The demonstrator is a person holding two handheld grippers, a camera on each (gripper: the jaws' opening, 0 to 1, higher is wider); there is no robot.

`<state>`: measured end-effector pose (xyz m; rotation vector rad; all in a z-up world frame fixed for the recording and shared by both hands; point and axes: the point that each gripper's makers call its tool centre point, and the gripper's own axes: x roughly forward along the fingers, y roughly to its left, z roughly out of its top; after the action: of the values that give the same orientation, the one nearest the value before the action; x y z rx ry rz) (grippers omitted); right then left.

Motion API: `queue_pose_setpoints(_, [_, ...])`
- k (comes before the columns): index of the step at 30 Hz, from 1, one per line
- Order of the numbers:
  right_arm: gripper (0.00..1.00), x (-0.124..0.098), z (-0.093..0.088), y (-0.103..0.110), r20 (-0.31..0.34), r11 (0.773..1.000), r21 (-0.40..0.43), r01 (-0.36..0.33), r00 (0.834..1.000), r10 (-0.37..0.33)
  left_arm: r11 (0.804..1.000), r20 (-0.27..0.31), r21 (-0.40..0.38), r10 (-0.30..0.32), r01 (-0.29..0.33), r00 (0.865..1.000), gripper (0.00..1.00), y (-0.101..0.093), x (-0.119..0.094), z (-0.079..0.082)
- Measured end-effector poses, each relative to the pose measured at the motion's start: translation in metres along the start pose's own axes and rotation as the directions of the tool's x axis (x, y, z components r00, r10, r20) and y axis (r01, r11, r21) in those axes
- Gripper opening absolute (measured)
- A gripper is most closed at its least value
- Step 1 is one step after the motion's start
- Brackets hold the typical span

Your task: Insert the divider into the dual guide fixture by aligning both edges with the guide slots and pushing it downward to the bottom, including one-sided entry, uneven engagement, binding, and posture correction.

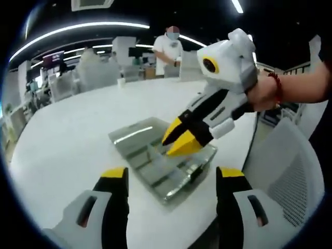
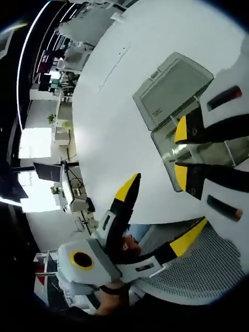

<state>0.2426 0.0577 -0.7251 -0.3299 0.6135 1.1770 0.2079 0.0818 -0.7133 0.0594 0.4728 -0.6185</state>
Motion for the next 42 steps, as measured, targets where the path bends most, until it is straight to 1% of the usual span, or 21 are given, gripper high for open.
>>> queue_pose_setpoints(2, [0.16,-0.007,-0.004,-0.001,0.000,1.000,0.008,0.026,1.000,-0.026,1.000,-0.006,0.008,-0.012,0.012,1.000,0.67,-0.003,0.000,0.000])
queue_pose_setpoints(3, [0.16,-0.009,-0.004,0.000,0.007,0.999,0.008,0.035,0.999,-0.035,1.000,-0.012,0.013,-0.017,0.017,1.000,0.67,-0.004,0.000,-0.001])
queue_pose_setpoints(5, [0.17,-0.016,-0.005,0.001,0.030,0.998,0.035,0.042,0.999,-0.043,0.999,-0.028,0.031,-0.021,0.021,0.999,0.66,-0.004,-0.002,-0.003])
queue_pose_setpoints(7, [0.18,-0.021,-0.009,0.001,0.032,0.997,0.064,0.049,0.998,-0.051,1.000,-0.028,0.024,-0.019,0.020,0.999,0.66,-0.002,-0.006,-0.003])
queue_pose_setpoints(8, [0.18,-0.024,-0.010,0.001,0.033,0.996,0.073,0.056,0.998,-0.059,1.000,-0.024,0.008,-0.020,0.020,1.000,0.66,0.000,-0.009,-0.002])
queue_pose_setpoints(11, [0.19,-0.033,-0.013,0.005,0.040,0.996,0.059,0.060,0.997,-0.063,1.000,-0.019,0.020,-0.003,0.003,1.000,0.66,0.005,-0.016,0.002])
queue_pose_setpoints(13, [0.20,-0.040,-0.014,0.007,0.041,0.996,0.060,0.059,0.997,-0.061,1.000,-0.027,0.026,0.003,-0.002,1.000,0.67,0.007,-0.020,0.003])
queue_pose_setpoints(14, [0.20,-0.043,-0.012,0.007,0.049,0.997,0.057,0.061,0.997,-0.064,1.000,-0.026,0.025,0.002,-0.001,1.000,0.68,0.008,-0.022,0.005])
queue_pose_setpoints(15, [0.20,-0.048,-0.011,0.006,0.063,0.996,0.056,0.068,0.995,-0.071,1.000,-0.007,0.015,0.012,-0.012,1.000,0.68,0.010,-0.026,0.009])
queue_pose_setpoints(17, [0.21,-0.055,-0.009,0.005,0.083,0.995,0.066,0.077,0.993,-0.083,1.000,0.012,-0.001,0.025,-0.025,1.000,0.68,0.011,-0.031,0.014])
queue_pose_setpoints(21, [0.24,-0.063,-0.011,0.003,0.088,0.993,0.066,0.097,0.991,-0.103,0.999,0.019,-0.006,0.040,-0.040,0.999,0.69,0.010,-0.037,0.014])
queue_pose_setpoints(25, [0.25,-0.076,-0.011,0.006,0.111,0.988,0.091,0.122,0.985,-0.132,0.999,0.003,-0.006,0.035,-0.035,0.999,0.69,0.005,-0.043,0.008])
queue_pose_setpoints(27, [0.26,-0.083,-0.012,0.007,0.118,0.986,0.091,0.141,0.981,-0.151,0.999,0.006,-0.006,0.033,-0.033,0.999,0.70,0.004,-0.046,0.009])
queue_pose_setpoints(30, [0.27,-0.093,-0.017,0.004,0.125,0.976,0.125,0.178,0.973,-0.193,1.000,0.012,-0.006,0.026,-0.026,1.000,0.71,0.005,-0.048,0.011])
queue_pose_setpoints(32, [0.29,-0.098,-0.019,0.003,0.127,0.972,0.138,0.191,0.970,-0.208,1.000,0.008,0.001,0.022,-0.022,1.000,0.71,0.007,-0.051,0.012])
queue_pose_setpoints(34, [0.35,-0.107,-0.019,0.000,0.134,0.963,0.161,0.215,0.962,-0.237,1.000,0.012,0.010,0.017,-0.017,1.000,0.71,0.010,-0.053,0.016])
queue_pose_setpoints(36, [0.38,-0.115,-0.019,-0.001,0.151,0.958,0.175,0.226,0.955,-0.253,1.000,0.018,0.023,0.010,-0.010,1.000,0.72,0.013,-0.055,0.019])
queue_pose_setpoints(37, [0.39,-0.120,-0.018,-0.004,0.167,0.955,0.176,0.239,0.949,-0.268,0.999,0.026,0.037,-0.001,0.000,1.000,0.73,0.014,-0.056,0.020])
queue_pose_setpoints(39, [0.42,-0.127,-0.019,-0.007,0.177,0.949,0.186,0.256,0.941,-0.289,0.999,0.039,0.050,-0.012,0.010,0.999,0.75,0.013,-0.059,0.020])
queue_pose_setpoints(42, [0.51,-0.134,-0.026,-0.010,0.167,0.944,0.200,0.263,0.940,-0.297,0.998,0.023,0.052,-0.038,0.037,0.999,0.79,0.010,-0.064,0.016])
